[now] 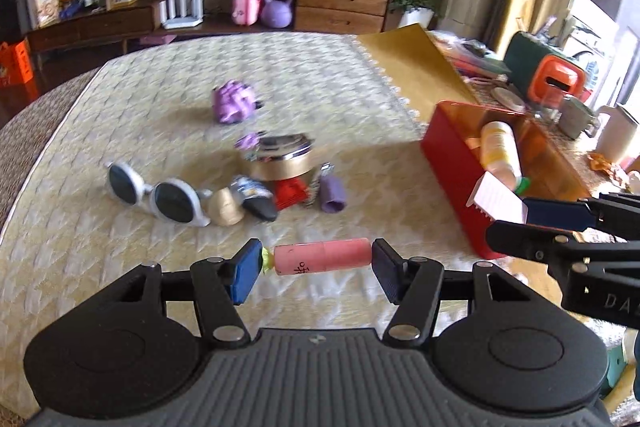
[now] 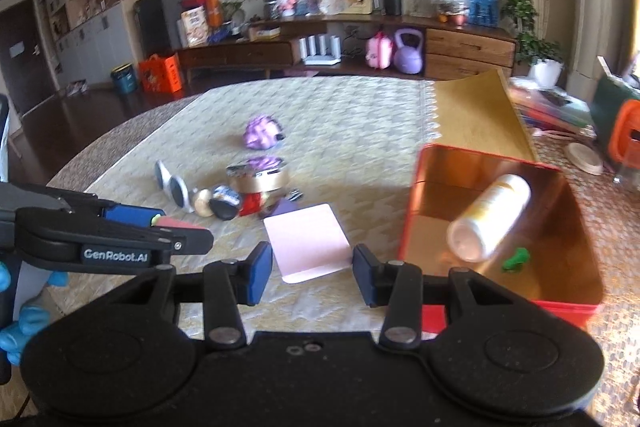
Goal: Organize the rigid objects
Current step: 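Carry the pink stick and pink pad over the red box and release them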
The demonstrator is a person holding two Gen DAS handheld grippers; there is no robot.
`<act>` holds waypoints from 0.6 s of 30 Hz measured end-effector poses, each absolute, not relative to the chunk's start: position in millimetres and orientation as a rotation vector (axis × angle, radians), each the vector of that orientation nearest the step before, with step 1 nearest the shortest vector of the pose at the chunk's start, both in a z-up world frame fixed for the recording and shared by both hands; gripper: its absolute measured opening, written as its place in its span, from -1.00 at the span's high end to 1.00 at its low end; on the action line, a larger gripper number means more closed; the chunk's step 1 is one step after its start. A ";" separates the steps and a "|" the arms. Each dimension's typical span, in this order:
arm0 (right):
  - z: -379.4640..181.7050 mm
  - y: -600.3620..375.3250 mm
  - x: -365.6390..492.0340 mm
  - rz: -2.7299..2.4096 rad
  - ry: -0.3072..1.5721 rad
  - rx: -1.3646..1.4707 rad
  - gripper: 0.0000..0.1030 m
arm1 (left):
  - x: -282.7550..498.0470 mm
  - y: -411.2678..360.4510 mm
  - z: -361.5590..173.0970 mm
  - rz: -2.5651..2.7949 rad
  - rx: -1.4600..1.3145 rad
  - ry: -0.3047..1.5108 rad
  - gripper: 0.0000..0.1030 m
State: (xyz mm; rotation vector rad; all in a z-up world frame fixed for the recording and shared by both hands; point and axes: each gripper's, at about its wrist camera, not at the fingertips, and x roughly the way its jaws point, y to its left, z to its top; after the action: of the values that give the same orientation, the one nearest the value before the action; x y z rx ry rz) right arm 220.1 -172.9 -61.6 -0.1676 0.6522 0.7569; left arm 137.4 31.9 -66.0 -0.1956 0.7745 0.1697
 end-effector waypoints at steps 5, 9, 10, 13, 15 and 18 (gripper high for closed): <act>-53.9 -197.1 224.8 0.707 0.642 -0.138 0.16 | 143.8 8.6 -54.4 0.102 -0.154 0.760 -0.16; -51.1 -214.6 231.2 0.665 0.630 -0.135 0.16 | 152.5 -11.8 -47.2 0.053 -0.110 0.753 -0.16; -50.3 -219.3 233.3 0.653 0.627 -0.135 0.16 | 155.1 -16.2 -46.1 0.038 -0.104 0.754 -0.16; -50.1 -233.6 239.7 0.620 0.620 -0.138 0.16 | 164.8 -29.6 -43.3 0.005 -0.091 0.756 -0.16; -51.6 -244.8 243.6 0.596 0.621 -0.140 0.16 | 171.7 -39.5 -40.9 -0.012 -0.078 0.754 -0.16; -54.0 -259.5 251.7 0.563 0.625 -0.140 0.16 | 180.9 -54.0 -39.8 -0.036 -0.054 0.750 -0.16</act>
State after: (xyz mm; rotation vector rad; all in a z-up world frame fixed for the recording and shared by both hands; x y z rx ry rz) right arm 251.7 -259.5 -54.0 -0.1396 0.6248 0.5633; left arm 180.9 -54.0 -39.8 -0.0545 0.7504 -0.0363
